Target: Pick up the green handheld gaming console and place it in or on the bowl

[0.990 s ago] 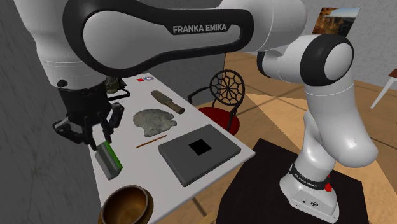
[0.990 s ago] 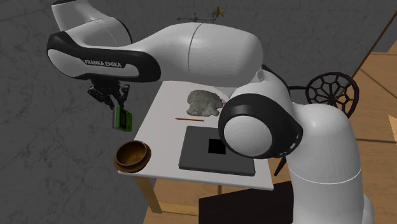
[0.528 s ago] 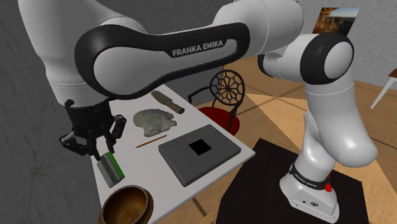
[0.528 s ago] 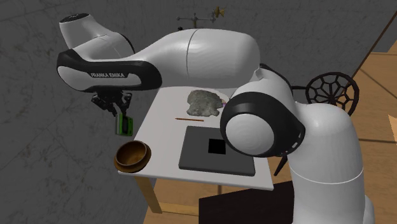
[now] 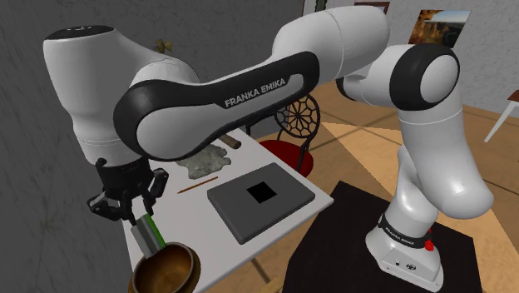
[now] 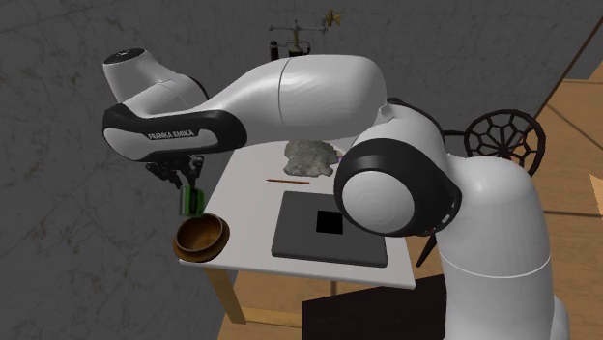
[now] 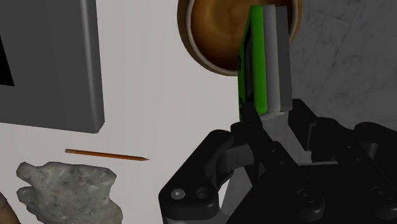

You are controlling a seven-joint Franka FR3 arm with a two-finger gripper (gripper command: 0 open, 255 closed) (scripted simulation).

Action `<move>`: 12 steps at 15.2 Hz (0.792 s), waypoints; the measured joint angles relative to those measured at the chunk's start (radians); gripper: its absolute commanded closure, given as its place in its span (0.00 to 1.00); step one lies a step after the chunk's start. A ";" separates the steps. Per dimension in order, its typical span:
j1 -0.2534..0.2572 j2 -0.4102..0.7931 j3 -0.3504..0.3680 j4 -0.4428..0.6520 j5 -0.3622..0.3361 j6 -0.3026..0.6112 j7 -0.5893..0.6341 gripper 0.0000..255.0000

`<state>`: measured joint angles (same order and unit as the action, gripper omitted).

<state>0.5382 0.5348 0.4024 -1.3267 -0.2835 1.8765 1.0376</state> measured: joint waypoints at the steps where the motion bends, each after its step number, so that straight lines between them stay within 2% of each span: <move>1: -0.003 -0.003 0.000 -0.015 0.000 0.012 0.000 1.00; 8: -0.008 0.011 -0.006 -0.082 -0.010 0.091 0.013 1.00; 12: -0.009 0.013 -0.006 -0.088 -0.011 0.099 0.014 1.00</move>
<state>0.5294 0.5474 0.3962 -1.4142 -0.2945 1.9751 1.0515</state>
